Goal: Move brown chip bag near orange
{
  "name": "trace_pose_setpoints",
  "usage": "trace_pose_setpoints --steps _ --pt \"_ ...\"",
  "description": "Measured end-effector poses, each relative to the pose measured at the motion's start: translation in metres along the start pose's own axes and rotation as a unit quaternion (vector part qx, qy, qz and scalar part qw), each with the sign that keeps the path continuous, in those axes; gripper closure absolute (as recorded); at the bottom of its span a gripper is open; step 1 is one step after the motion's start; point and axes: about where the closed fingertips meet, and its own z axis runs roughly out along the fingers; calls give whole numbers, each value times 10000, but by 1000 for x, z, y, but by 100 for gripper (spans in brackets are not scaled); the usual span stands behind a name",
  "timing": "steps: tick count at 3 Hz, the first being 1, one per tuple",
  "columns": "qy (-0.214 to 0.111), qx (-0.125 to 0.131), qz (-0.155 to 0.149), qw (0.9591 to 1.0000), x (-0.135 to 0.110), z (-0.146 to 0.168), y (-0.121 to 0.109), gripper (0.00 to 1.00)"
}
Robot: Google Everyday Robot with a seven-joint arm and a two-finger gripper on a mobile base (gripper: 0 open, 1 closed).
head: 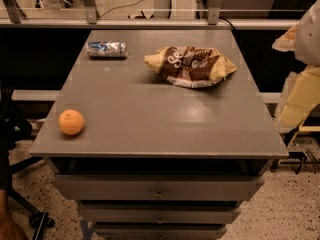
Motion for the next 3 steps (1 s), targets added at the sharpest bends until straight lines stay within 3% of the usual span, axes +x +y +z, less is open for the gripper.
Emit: trace_pose_setpoints --steps 1,2,3 --pt "0 1 0 10000 0 0 0 0" --pt "-6 55 -57 10000 -1 9 -25 0" --pt "-273 242 87 9993 -9 28 -92 0"
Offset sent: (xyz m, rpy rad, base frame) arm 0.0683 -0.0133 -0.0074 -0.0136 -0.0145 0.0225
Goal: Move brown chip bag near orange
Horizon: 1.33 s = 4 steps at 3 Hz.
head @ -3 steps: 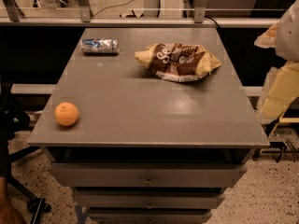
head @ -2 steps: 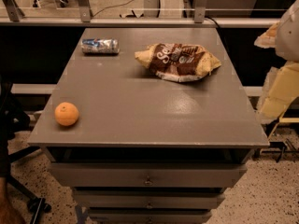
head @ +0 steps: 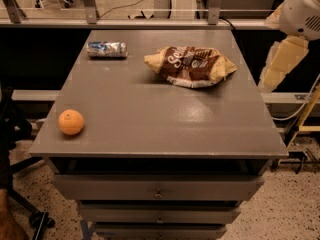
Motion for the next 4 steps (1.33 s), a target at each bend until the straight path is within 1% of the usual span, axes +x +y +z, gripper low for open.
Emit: trace_pose_setpoints --steps 1,2,3,4 --pt "0 0 0 10000 0 0 0 0" --pt "-284 94 123 9995 -2 4 -10 0" --pt "-870 77 133 9961 -30 27 -38 0" --pt "-1337 -184 47 9908 -69 64 -62 0"
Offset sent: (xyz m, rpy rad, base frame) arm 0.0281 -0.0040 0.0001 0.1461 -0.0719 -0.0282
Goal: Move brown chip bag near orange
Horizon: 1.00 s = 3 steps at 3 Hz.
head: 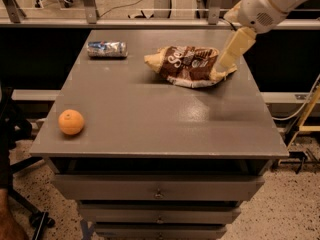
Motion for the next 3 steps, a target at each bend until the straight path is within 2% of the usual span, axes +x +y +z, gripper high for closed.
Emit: trace_pose_setpoints --steps 1,2,3 --pt "-212 -326 -3 9992 -26 43 -6 0" --pt "-120 -682 145 9975 -39 85 3 0" --pt "68 -920 353 9951 -41 116 13 0"
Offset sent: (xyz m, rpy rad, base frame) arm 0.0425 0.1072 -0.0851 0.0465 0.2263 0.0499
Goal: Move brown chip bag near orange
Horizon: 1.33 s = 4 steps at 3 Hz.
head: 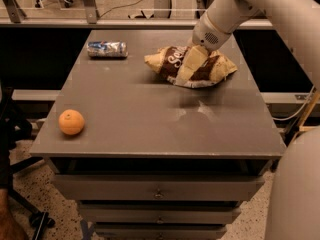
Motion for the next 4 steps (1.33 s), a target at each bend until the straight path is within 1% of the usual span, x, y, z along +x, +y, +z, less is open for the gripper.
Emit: trace_pose_setpoints --steps 1,2,3,4 --pt "11 -19 45 10000 0 3 1 0" --pt "88 18 26 10000 1 4 0 0" --pt "219 181 -48 9996 4 8 -11 0" --pt "121 126 -115 9998 5 18 -20 13"
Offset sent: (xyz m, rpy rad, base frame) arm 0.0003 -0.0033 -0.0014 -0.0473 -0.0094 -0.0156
